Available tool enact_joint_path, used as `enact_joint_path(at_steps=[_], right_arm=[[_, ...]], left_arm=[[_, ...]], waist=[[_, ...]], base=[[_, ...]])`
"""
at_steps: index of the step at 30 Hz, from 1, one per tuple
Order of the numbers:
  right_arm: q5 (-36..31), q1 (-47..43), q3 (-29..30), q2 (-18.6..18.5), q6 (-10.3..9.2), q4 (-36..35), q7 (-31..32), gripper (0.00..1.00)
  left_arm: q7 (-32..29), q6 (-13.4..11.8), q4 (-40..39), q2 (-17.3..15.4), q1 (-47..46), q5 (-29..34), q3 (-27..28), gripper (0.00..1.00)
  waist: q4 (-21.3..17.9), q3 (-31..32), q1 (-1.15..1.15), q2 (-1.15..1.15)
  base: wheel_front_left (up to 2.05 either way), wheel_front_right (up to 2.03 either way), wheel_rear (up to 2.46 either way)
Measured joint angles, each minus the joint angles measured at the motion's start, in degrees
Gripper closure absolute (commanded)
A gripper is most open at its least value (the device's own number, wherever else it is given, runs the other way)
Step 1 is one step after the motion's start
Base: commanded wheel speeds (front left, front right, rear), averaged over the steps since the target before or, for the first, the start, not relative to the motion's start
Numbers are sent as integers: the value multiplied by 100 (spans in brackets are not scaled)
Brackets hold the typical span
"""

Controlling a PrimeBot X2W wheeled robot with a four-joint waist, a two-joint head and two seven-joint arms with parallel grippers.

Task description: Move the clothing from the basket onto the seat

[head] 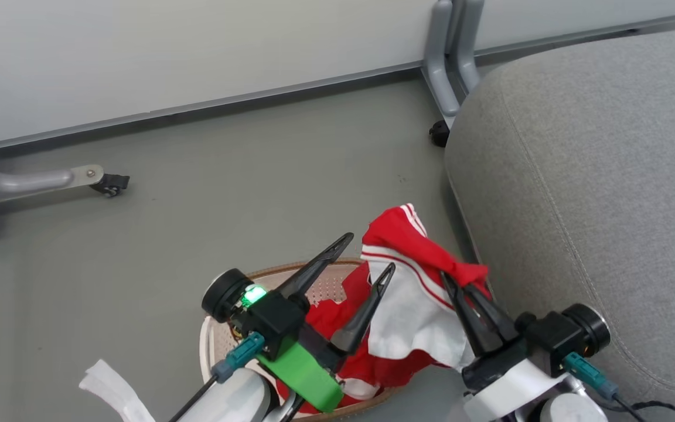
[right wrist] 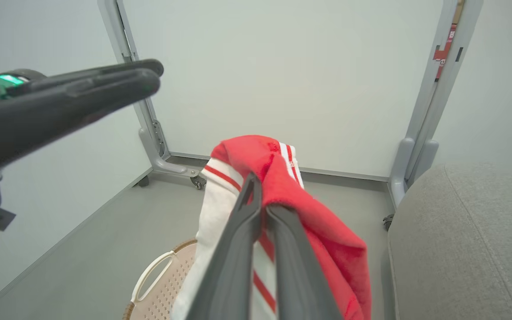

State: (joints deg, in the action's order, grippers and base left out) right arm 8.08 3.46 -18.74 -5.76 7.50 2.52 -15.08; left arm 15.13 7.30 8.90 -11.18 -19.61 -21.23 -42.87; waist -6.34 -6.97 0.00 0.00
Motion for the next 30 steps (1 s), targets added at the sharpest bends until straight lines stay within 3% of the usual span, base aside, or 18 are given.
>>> enact_joint_path(at_steps=[11, 18, 30], right_arm=[[-218, 164, 602, 100, 0, -758, -1, 100], [-202, 60, 679, 216, 0, -1011, -1, 100], [482, -53, 1207, 285, 1, -1229, -1, 100]], left_arm=[[-1, 3, -196, -265, 432, 442, 364, 0], [-1, 9, -227, -458, 493, 582, 352, 0], [-1, 10, -148, -758, 431, 671, 102, 0]], waist=[[-739, -374, 0, 0], [-1301, -592, 0, 0], [-2114, -1027, 0, 0]], base=[[0, 0, 0], [0, 0, 0], [0, 0, 0]])
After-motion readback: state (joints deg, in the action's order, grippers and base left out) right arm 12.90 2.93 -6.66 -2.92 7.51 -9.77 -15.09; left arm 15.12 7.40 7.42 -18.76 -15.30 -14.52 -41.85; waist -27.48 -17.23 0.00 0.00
